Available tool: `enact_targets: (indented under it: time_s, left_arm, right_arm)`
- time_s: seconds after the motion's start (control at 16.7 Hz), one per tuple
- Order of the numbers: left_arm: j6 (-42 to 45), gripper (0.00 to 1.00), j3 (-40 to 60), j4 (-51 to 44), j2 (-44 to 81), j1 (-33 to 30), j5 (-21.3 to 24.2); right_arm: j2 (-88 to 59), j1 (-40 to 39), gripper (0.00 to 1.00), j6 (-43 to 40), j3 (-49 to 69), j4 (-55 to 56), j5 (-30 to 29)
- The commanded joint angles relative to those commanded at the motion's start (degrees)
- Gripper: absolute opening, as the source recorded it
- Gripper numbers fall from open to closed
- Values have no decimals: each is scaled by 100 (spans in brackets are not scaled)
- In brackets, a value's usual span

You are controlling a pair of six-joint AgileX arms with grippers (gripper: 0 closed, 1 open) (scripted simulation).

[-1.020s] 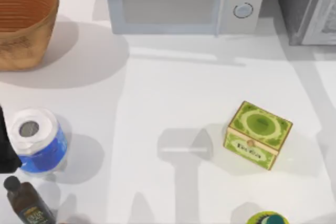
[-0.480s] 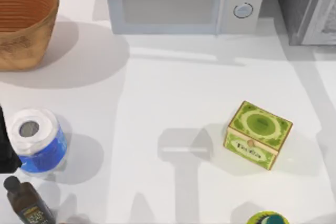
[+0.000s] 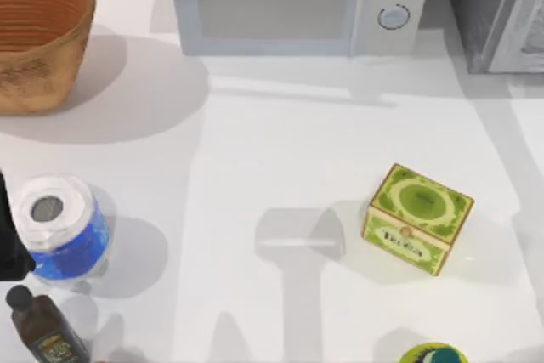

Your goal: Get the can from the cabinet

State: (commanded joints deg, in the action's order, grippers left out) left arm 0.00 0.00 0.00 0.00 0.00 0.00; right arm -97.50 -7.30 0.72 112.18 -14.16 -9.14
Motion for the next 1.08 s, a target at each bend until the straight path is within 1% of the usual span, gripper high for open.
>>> enact_targets:
  time_s: [0.48, 0.66, 0.96, 1.08]
  left_arm:
    - [0, 100, 0, 0, 0, 0, 0]
    - [0, 100, 0, 0, 0, 0, 0]
    - [0, 100, 0, 0, 0, 0, 0]
    - [0, 100, 0, 0, 0, 0, 0]
  right_arm:
    - [95, -49, 0, 5, -36, -89, -28]
    - [674, -258, 0, 1, -171, -583, -203]
    - [2213, -703, 0, -3, -435, -1729, -649]
    - [2525, -827, 0, -4, -492, -2030, -774]
